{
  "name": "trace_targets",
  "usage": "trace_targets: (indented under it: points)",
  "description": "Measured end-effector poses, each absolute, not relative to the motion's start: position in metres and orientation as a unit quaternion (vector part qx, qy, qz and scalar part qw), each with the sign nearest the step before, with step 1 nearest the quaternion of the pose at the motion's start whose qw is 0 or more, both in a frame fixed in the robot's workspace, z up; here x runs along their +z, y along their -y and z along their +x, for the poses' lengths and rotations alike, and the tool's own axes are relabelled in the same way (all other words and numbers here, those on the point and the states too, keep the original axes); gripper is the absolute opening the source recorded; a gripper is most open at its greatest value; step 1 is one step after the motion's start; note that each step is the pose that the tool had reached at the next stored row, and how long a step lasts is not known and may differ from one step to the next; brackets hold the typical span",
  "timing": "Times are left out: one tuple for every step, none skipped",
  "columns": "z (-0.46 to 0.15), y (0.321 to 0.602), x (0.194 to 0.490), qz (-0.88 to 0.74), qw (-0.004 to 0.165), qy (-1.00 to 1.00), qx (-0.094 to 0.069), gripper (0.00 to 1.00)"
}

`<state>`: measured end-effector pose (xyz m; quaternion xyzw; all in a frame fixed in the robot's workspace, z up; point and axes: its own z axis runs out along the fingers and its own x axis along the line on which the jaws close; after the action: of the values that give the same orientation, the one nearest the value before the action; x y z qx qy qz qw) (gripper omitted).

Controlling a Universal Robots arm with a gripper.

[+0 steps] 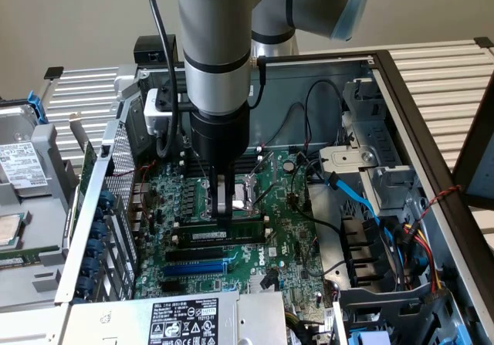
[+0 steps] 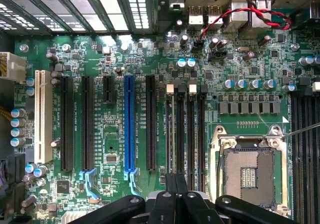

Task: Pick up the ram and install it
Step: 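Press down the ram until it locks into place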

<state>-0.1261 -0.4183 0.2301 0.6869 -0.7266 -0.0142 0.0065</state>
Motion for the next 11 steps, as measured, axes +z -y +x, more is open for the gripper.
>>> trace_targets:
  points:
    - [-0.1261,0.4183,0.2301,0.687,0.006,0.727,-0.014,0.1]
    - [-0.1261,0.4183,0.2301,0.687,0.007,0.727,-0.014,0.1]
    - [-0.1261,0.4183,0.2302,0.687,0.007,0.727,-0.014,0.1]
    - [-0.1261,0.4183,0.2302,0.687,0.007,0.727,-0.014,0.1]
    - [-0.1261,0.4183,0.2302,0.687,0.007,0.727,-0.014,0.1]
    - [-0.1261,0.4182,0.2302,0.687,0.007,0.727,-0.014,0.1]
    - [-0.1261,0.4183,0.2302,0.687,0.007,0.727,-0.014,0.1]
    - [-0.1261,0.4183,0.2302,0.687,0.007,0.727,-0.014,0.1]
    - [-0.1261,0.4183,0.2302,0.687,0.007,0.727,-0.014,0.1]
    - [-0.1261,0.4183,0.2305,0.687,0.007,0.727,-0.014,0.1]
    - [-0.1261,0.4182,0.2307,0.687,0.007,0.727,-0.014,0.1]
